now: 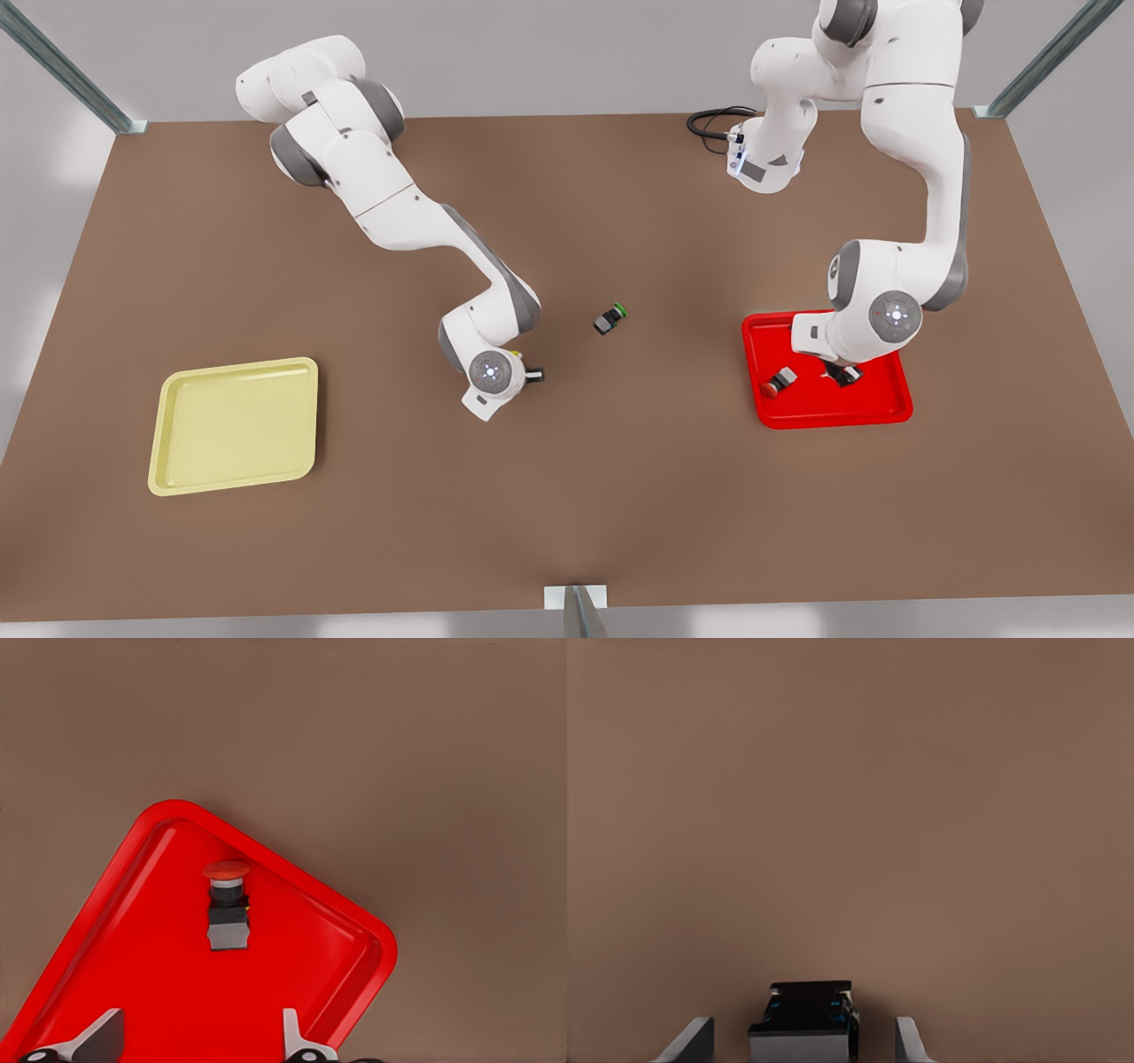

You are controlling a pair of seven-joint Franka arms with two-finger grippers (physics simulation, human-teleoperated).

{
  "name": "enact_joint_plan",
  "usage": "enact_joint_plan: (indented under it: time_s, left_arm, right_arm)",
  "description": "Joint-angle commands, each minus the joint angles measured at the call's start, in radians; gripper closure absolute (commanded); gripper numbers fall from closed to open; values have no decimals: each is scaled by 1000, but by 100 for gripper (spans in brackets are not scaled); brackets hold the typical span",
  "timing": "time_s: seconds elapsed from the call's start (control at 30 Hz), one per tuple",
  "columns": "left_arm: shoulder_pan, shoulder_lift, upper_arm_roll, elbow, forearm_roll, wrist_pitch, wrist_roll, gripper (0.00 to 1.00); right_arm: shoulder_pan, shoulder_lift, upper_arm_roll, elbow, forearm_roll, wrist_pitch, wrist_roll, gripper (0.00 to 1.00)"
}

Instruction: Place the switches on the corresponding trays according to their colors

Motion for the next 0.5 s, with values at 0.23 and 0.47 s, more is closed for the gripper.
enact_joint_plan:
  time_s: [0.23, 0.47]
  left_arm:
    - [-14, 5, -74, 453, -4, -393, -699, 0]
    - [172, -160, -61, 490, -17, -553, -781, 0]
  right_arm:
    - [-5, 6, 0, 0, 2, 9, 2, 40]
    - [-5, 6, 0, 2, 0, 9, 0, 44]
